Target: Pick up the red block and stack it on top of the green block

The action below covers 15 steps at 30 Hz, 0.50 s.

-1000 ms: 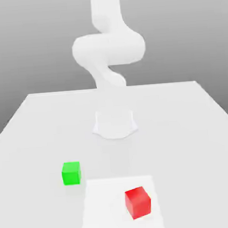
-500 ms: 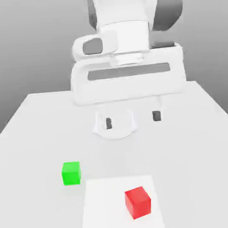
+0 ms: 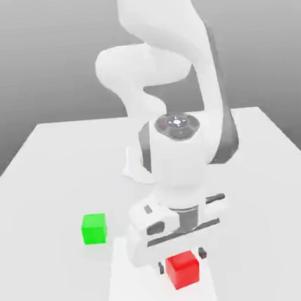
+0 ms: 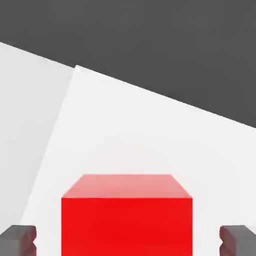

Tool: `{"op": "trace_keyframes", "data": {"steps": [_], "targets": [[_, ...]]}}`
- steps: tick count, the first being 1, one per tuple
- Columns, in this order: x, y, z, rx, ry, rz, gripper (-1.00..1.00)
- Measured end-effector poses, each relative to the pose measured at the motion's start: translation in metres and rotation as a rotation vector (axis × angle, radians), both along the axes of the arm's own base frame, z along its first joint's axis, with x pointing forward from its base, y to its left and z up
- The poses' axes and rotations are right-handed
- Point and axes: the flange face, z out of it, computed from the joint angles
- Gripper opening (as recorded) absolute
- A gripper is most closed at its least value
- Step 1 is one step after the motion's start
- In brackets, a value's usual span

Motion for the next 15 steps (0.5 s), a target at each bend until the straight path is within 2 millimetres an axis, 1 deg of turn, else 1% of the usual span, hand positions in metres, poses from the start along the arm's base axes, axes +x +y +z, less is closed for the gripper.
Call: {"op": "trace_keyframes", "data": {"steps": [3,4,5,7,10,11,12,13,15], "targets": [[0.0,0.0,0.0,0.0,0.001,0.0,-1.0],[0.0,0.0,-0.004,0.0,0.0,0.0,-1.0],[0.0,0.0,-0.001,0.0,0.0,0.0,-1.0],[0.001,0.0,0.016,0.0,0.0,0.0,-1.0],[0.0,0.0,0.049,0.0,0.0,0.0,-1.0],[-0.002,-0.009,0.057,-0.005,-0.001,-0.017,-1.0],[-0.006,-0.026,0.065,-0.013,-0.002,-0.052,-1.0],[-0.012,-0.05,0.071,-0.022,-0.004,-0.104,-1.0],[-0.029,-0.087,0.081,-0.036,-0.005,-0.191,-1.0]]}}
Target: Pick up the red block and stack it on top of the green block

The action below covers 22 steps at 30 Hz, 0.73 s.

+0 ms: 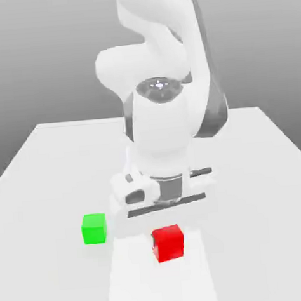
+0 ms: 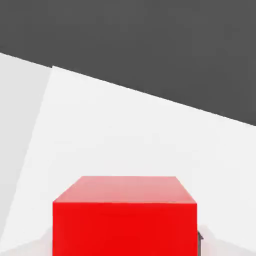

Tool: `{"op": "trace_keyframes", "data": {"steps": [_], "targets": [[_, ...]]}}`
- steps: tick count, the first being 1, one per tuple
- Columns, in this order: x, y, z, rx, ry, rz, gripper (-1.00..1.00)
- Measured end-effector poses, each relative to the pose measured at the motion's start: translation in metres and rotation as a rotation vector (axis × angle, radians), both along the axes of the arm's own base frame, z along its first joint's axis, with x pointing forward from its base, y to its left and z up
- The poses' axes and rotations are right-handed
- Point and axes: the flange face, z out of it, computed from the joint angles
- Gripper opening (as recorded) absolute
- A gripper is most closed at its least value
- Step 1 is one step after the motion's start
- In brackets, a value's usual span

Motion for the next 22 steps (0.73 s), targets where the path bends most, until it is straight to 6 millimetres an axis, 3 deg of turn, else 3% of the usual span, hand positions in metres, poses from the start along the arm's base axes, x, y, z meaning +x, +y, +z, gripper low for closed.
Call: {"op": "trace_keyframes", "data": {"steps": [6,10,20,21,22], "targets": [[-0.063,-0.068,0.017,-0.004,-0.002,-0.199,-1.0],[-0.112,-0.098,0.018,0.027,-0.004,-0.343,-1.0],[-0.121,-0.102,-0.044,0.043,-0.006,-0.374,-1.0],[-0.122,-0.102,-0.049,0.04,-0.005,-0.374,1.0],[-0.121,-0.101,-0.049,0.04,-0.005,-0.37,1.0]]}}
